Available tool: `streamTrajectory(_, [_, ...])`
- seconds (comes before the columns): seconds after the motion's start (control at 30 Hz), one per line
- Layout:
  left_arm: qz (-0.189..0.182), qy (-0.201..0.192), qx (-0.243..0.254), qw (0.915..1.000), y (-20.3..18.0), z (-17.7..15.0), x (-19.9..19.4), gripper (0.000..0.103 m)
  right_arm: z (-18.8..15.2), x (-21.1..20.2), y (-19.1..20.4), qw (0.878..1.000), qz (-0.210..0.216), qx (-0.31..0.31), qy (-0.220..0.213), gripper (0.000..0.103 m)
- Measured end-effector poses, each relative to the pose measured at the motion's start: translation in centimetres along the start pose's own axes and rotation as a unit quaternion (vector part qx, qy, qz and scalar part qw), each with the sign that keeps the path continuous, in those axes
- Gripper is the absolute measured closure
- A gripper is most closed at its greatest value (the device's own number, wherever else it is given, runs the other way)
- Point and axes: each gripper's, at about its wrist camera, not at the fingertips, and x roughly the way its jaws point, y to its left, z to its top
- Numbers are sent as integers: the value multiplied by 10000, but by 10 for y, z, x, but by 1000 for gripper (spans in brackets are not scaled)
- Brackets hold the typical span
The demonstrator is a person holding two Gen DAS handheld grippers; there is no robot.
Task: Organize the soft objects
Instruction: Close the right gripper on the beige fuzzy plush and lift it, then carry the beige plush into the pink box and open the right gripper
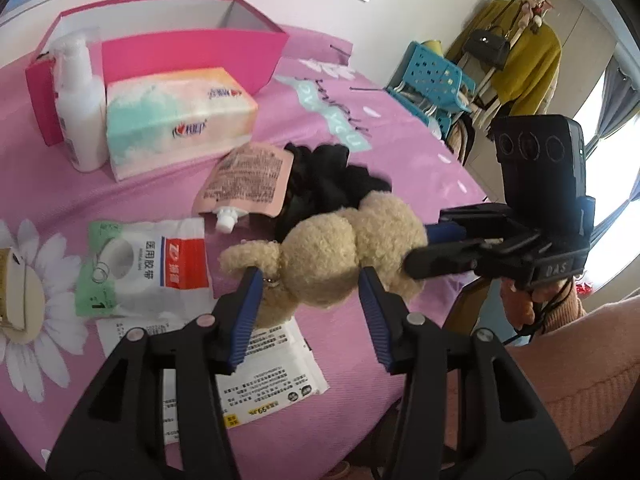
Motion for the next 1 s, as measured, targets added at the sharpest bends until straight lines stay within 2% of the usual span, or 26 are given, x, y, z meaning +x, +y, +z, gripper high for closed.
streamTrajectory(0.23, [-84, -212, 108, 9997, -5, 8, -12, 52, 17, -15, 7, 9993, 65, -257, -261, 79])
streamTrajectory(0.47, [124, -302, -153, 9994, 13, 20, -15, 52, 36, -23, 2, 9981, 101, -357, -484, 80])
streamTrajectory(0.53, [-12, -357, -307, 9989, 22, 22, -17, 51, 41, -24, 0, 9977, 106, -371, -555, 81])
streamTrajectory(0.57, [-84, -347, -350, 9987, 26, 22, -17, 47, 44, -24, -3, 9976, 164, -342, -585, 81])
streamTrajectory(0.63, [-3, -309, -399, 9987, 31, 23, -14, 44, 48, -24, -6, 9973, 200, -319, -631, 81])
streamTrajectory(0.73, [-95, -246, -440, 9987, 35, 26, -9, 44, 55, -24, -11, 9967, 315, -261, -705, 81])
streamTrajectory(0.87, [-319, -319, -313, 9985, 30, 39, -7, 44, 66, -25, -13, 9953, 482, -239, -805, 81])
streamTrajectory(1.0, [-324, -446, -155, 9984, 25, 61, -10, 42, 81, -26, -12, 9940, 538, -324, -899, 81])
